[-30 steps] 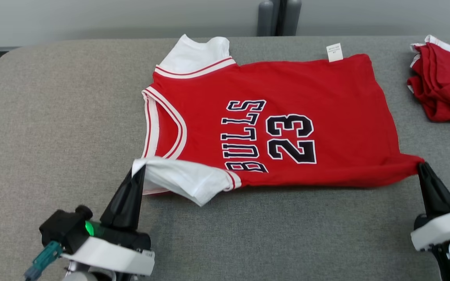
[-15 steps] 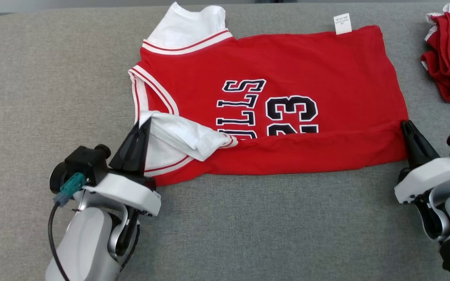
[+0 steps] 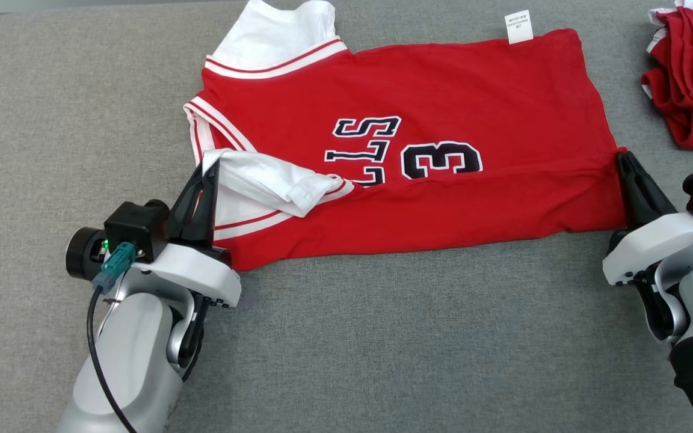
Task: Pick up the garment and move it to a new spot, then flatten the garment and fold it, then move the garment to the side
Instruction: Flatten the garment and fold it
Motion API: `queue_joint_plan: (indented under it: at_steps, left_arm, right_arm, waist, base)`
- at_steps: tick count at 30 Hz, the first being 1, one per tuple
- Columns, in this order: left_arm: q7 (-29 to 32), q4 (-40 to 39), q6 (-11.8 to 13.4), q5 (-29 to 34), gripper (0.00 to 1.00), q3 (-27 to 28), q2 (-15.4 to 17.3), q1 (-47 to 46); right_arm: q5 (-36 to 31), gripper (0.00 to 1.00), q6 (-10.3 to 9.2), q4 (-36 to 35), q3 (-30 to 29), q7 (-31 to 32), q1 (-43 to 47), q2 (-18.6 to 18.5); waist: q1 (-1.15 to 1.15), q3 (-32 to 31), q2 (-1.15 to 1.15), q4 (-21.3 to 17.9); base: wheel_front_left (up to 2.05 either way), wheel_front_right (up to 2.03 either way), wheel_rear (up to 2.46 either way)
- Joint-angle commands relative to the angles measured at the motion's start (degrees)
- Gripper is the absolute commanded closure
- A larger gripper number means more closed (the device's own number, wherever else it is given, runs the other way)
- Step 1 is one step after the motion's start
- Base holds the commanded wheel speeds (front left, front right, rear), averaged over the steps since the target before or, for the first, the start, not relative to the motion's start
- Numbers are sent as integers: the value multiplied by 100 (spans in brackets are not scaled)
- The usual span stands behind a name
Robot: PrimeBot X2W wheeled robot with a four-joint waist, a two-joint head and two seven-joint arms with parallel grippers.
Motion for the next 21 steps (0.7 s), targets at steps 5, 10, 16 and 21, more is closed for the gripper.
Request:
queue_joint_plan:
  at_steps: [5, 10, 16, 21]
  left_arm:
    - [-42, 359, 3, 91, 0, -27, -73, -273]
    - [-42, 88, 90, -29, 0, 160, -134, -65]
    - [112, -334, 73, -447, 0, 319, -205, 772]
    - [767, -760, 222, -729, 0, 284, -239, 1517]
  right_arm:
    - [-155, 29, -1, 227, -80, -32, -6, 109]
    - [-441, 0, -1, -33, -422, -31, 191, 115]
    - [-708, 0, -1, -645, -984, -31, 870, 198]
    - [-820, 0, -1, -909, -1282, -32, 1369, 326]
  waist:
    - [0, -35, 0, 43]
    - [0, -89, 0, 68]
    - [0, -241, 0, 65]
    - [0, -383, 0, 58]
  base:
    - [0, 0, 0]
    - [0, 0, 0]
    - [0, 0, 0]
    - [0, 0, 0]
